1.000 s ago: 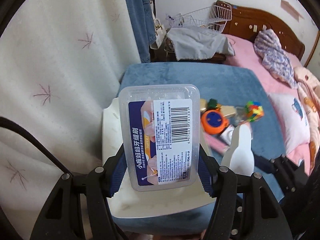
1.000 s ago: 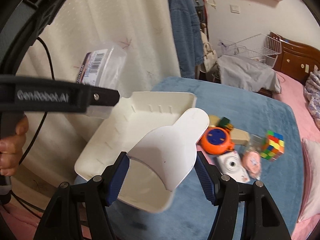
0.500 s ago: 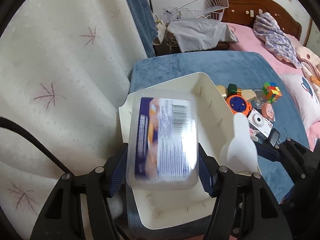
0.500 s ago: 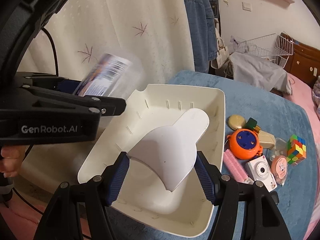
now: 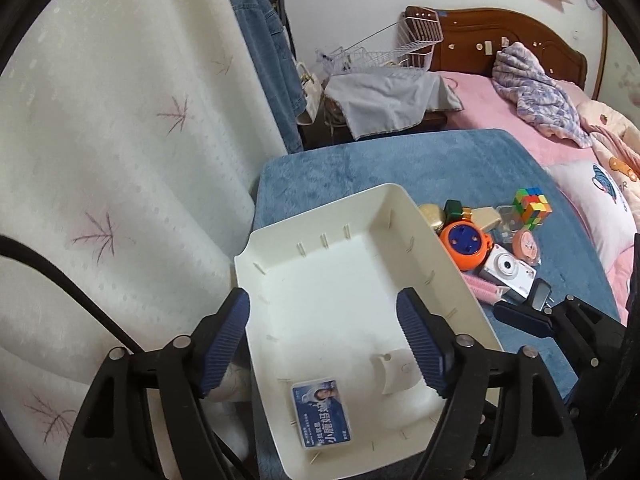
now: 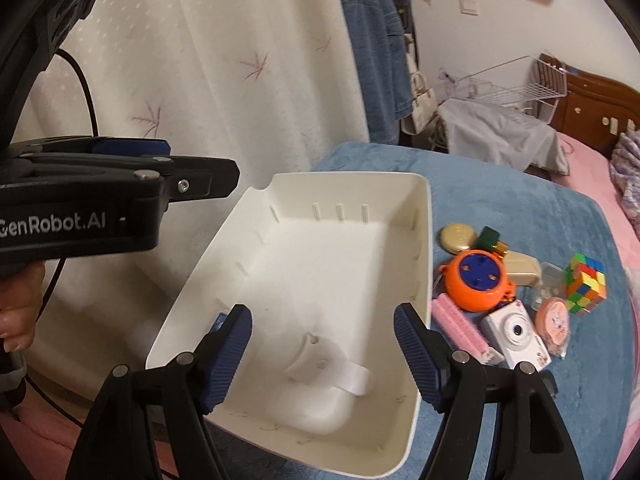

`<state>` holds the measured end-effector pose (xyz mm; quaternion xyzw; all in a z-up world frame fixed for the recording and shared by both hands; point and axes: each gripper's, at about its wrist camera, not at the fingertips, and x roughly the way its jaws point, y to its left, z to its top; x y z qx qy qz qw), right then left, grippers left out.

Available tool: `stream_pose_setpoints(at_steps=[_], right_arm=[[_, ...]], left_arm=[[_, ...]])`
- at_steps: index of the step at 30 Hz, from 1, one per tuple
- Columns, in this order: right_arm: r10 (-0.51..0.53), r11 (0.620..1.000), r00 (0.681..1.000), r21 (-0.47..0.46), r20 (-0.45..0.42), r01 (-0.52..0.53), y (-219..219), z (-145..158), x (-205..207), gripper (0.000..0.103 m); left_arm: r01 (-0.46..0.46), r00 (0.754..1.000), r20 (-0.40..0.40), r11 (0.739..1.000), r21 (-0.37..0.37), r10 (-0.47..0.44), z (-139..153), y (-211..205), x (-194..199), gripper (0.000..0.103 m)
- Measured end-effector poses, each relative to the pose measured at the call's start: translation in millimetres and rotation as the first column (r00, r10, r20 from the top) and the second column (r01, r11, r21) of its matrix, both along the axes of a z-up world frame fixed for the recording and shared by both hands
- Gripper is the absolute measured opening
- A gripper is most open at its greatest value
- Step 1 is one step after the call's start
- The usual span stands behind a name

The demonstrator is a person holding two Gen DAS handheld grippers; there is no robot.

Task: Organize rigid objects
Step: 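Carry the box and hook into the white tray and open both tools, then lift both tools out of the tray and back over the table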

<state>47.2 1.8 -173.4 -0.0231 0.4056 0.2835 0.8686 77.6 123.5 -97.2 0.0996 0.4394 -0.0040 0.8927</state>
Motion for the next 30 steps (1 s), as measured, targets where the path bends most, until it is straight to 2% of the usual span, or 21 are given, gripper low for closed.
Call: stream_pose_setpoints(at_steps=[10, 13, 16, 25, 30], right_arm=[[-0.112, 0.994, 0.994, 0.006, 0.012, 0.112, -37.5, 12.8, -15.2, 0.075], [-0.14, 0.99, 0.99, 0.009, 0.012, 0.14, -48.8, 18.4, -18.5, 0.08], [-0.169, 0.986, 0.985, 0.018, 0.025, 0.168, -64.5, 25.6, -24.1, 0.08], [-0.256, 0.966, 0.965, 0.048, 0.065, 0.253, -123.8, 37.8, -33.2, 0.081], [-0.271, 0.962, 0.96, 0.045, 0.068, 0.269, -157.2, 37.8, -28.6, 0.081]], left_arm=[[0.056, 0.998, -0.004, 0.998, -0.008, -0.056, 7.6, -25.0, -3.3, 0.082], [0.064, 0.998, -0.014, 0.998, -0.021, -0.065, 12.0, -34.0, -4.4, 0.083], [0.07, 0.997, -0.02, 0.997, -0.045, -0.071, 16.5, -43.3, -5.8, 0.083], [0.066, 0.998, -0.015, 0.993, -0.095, -0.068, 22.7, -78.9, -9.1, 0.083], [0.045, 0.998, -0.029, 0.993, -0.113, -0.048, 20.3, -103.4, -7.4, 0.083]])
